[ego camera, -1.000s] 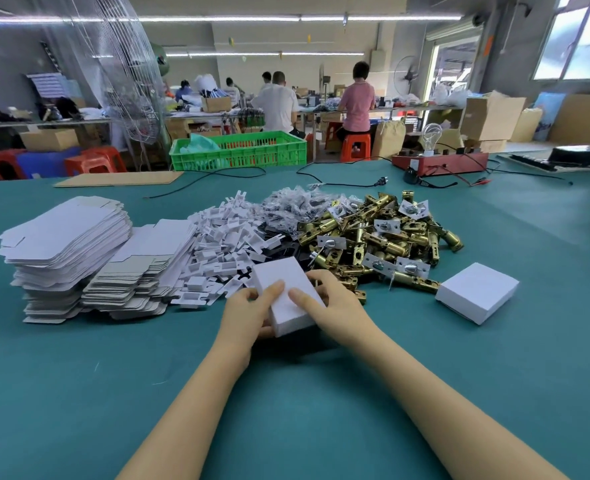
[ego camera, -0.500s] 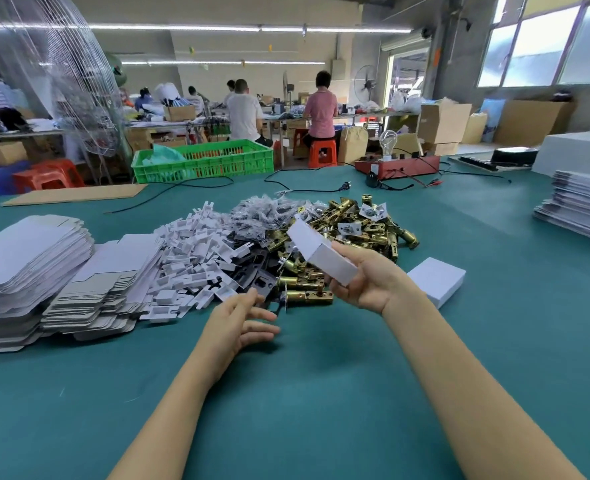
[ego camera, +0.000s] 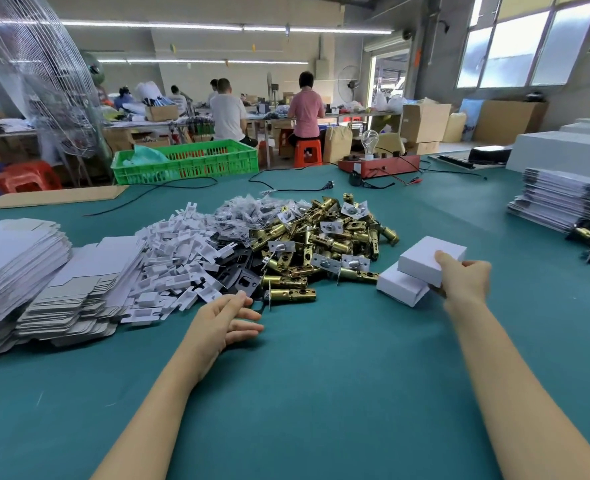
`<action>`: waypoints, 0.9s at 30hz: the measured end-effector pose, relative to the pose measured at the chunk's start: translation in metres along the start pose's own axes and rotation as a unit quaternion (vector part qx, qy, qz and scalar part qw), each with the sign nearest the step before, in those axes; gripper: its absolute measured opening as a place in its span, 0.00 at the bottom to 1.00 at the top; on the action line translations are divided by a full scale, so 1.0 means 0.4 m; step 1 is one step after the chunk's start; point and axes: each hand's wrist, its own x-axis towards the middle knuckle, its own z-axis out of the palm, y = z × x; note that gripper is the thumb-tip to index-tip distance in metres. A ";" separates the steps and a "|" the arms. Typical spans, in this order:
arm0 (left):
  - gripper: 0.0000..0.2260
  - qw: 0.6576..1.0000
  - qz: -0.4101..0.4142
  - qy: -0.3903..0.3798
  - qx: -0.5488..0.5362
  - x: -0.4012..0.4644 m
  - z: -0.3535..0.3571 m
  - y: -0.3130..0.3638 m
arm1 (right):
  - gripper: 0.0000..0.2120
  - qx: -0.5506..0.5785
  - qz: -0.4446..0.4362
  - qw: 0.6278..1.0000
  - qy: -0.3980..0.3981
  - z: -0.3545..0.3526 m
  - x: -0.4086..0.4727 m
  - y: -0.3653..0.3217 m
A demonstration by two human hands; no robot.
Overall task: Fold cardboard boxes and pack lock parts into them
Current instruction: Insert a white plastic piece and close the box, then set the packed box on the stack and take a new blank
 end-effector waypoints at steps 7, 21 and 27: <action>0.16 1.000 -0.005 -0.001 0.009 0.006 -0.003 -0.004 | 0.20 -0.055 0.032 0.998 0.030 -0.114 0.050 0.025; 0.18 1.000 -0.001 -0.006 0.023 -0.001 0.000 -0.001 | 0.27 -0.505 -0.061 0.857 -0.078 -0.108 0.017 0.022; 0.15 1.000 -0.005 -0.001 0.021 0.000 0.001 0.000 | 0.21 -0.503 -0.097 0.844 -0.157 -0.135 0.042 0.015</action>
